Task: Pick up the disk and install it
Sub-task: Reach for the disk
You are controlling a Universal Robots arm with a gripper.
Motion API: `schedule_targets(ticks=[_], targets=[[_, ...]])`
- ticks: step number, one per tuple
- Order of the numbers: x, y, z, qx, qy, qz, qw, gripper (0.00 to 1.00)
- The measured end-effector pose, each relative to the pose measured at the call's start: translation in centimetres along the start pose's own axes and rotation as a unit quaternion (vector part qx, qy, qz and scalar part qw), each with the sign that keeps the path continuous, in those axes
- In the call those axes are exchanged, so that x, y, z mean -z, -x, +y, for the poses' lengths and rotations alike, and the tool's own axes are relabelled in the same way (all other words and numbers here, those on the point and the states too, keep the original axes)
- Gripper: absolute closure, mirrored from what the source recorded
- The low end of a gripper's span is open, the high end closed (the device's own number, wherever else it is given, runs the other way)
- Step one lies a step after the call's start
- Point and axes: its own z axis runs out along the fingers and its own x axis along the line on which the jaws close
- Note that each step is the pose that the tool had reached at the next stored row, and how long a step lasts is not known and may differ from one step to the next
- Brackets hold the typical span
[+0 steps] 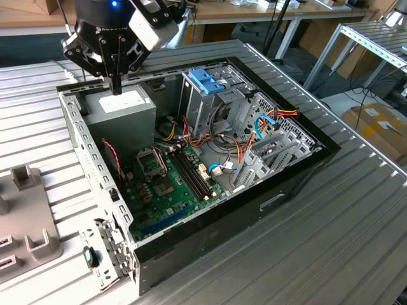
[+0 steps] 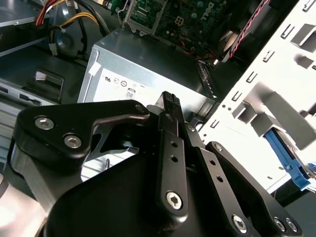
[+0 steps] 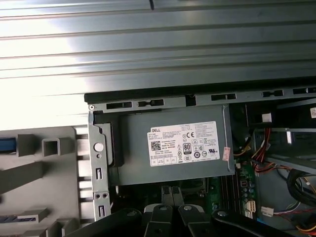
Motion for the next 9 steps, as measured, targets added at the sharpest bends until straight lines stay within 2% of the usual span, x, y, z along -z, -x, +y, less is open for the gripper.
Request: schedule_targets(ticks=[9], targets=[[0.01, -0.61, -0.05, 0.000, 0.0000, 0.0000, 1.00000, 0.89]])
